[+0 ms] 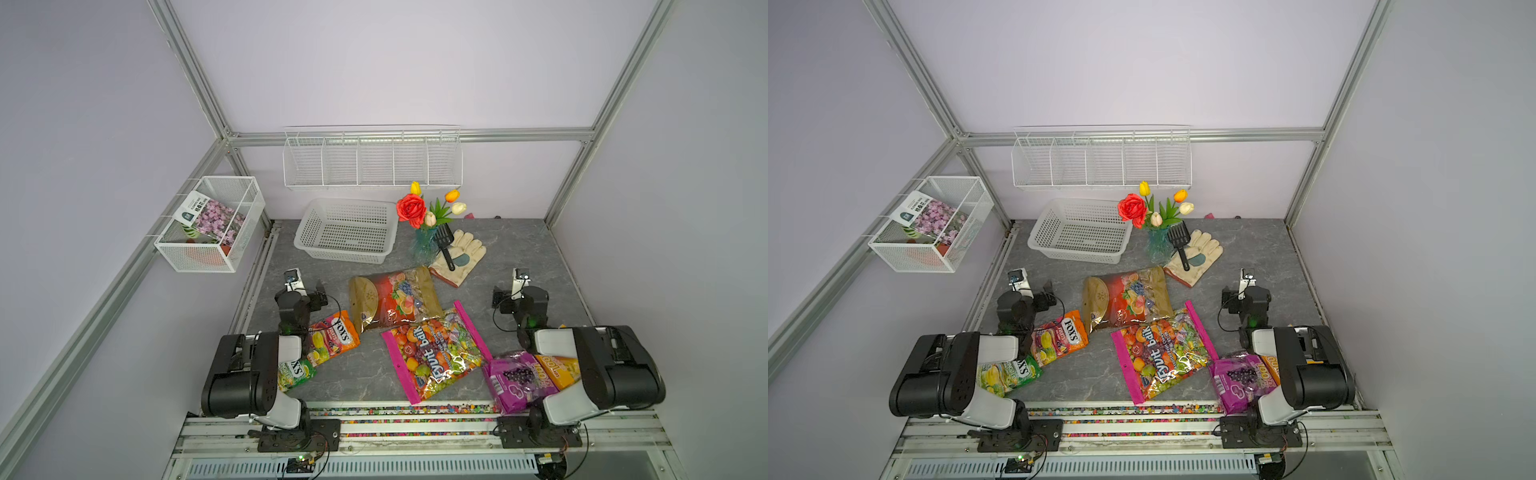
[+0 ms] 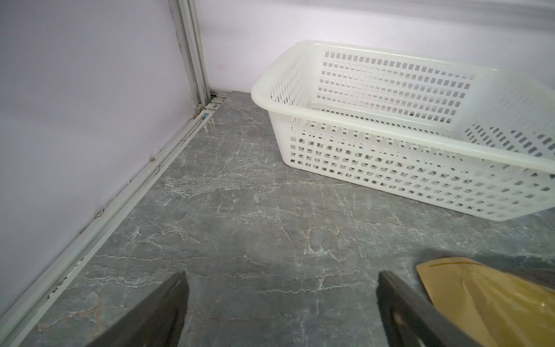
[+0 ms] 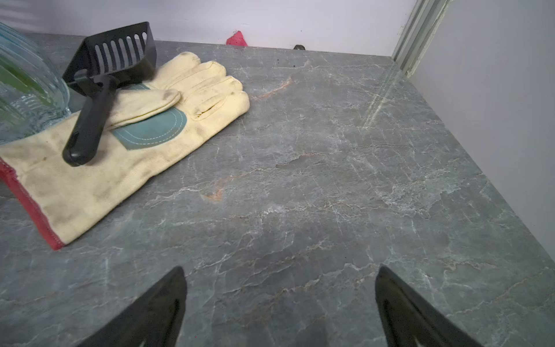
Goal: Put the candies in the basket
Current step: Adjust the basket at the center of the board.
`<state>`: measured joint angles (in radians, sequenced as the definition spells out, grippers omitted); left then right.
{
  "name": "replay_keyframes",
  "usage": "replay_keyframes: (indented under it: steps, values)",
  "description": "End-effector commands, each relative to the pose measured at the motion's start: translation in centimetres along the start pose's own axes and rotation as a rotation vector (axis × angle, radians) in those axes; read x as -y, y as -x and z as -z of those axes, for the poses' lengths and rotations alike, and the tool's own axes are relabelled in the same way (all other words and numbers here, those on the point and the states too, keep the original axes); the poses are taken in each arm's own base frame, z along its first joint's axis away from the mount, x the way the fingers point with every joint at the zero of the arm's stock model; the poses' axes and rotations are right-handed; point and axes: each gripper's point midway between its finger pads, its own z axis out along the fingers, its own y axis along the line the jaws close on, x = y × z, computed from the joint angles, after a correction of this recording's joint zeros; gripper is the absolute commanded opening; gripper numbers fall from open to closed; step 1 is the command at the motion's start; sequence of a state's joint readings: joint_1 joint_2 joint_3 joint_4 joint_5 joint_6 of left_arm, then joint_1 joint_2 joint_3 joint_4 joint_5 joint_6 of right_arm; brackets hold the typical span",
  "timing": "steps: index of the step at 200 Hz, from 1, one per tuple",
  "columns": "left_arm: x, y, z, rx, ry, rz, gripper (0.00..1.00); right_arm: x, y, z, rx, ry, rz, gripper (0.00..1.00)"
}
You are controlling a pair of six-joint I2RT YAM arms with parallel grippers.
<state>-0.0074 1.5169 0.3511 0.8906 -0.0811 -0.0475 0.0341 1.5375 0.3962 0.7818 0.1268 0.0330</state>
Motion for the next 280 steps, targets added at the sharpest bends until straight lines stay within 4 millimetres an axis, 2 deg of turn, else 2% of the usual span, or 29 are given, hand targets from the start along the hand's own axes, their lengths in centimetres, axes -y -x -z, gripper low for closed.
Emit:
replay_keyframes:
  steps: [1, 71, 182, 192, 205, 219, 227, 244, 256, 268, 280]
  values:
    - [0.1, 1.1, -0.3, 0.023, -0.003, -0.005, 1.00, 0.0, 1.6, 0.1, 0.043, -0.002, -0.009, 0.99]
    - [0.1, 1.1, -0.3, 0.024, -0.003, -0.003, 1.00, -0.6, 1.6, 0.2, 0.046, 0.023, 0.012, 0.99]
    - [-0.1, 1.2, -0.2, 0.028, 0.006, -0.004, 1.00, -0.4, 1.8, 0.4, 0.058, 0.017, -0.006, 0.99]
    - [-0.4, 1.6, 0.3, 0.042, 0.025, 0.005, 1.00, -0.3, 2.3, 1.0, 0.092, 0.015, -0.004, 0.99]
    - [0.6, 3.0, 1.5, 0.080, -0.001, -0.040, 1.00, 0.5, 4.0, 2.5, 0.148, -0.020, -0.032, 0.99]
    - [0.7, 4.7, 2.8, 0.034, 0.039, 0.024, 1.00, 1.8, 5.2, 4.6, 0.092, -0.073, -0.122, 0.99]
    - [0.9, 5.2, 3.5, 0.012, 0.031, 0.067, 1.00, 1.3, 6.4, 6.0, 0.075, -0.040, -0.124, 0.99]
    - [1.9, 6.6, 4.9, 0.015, -0.010, 0.106, 1.00, -0.7, 9.7, 8.9, 0.149, 0.086, -0.106, 0.99]
    - [2.2, 7.3, 5.7, 0.004, -0.021, 0.143, 1.00, -0.9, 12.0, 10.6, 0.207, 0.115, -0.139, 0.99]
    - [2.5, 8.0, 6.2, -0.009, -0.036, 0.181, 1.00, 0.2, 13.6, 11.7, 0.247, 0.074, -0.255, 0.99]
    - [2.2, 8.5, 6.3, -0.031, -0.008, 0.246, 1.00, 3.0, 12.8, 12.0, 0.210, -0.064, -0.545, 0.99]
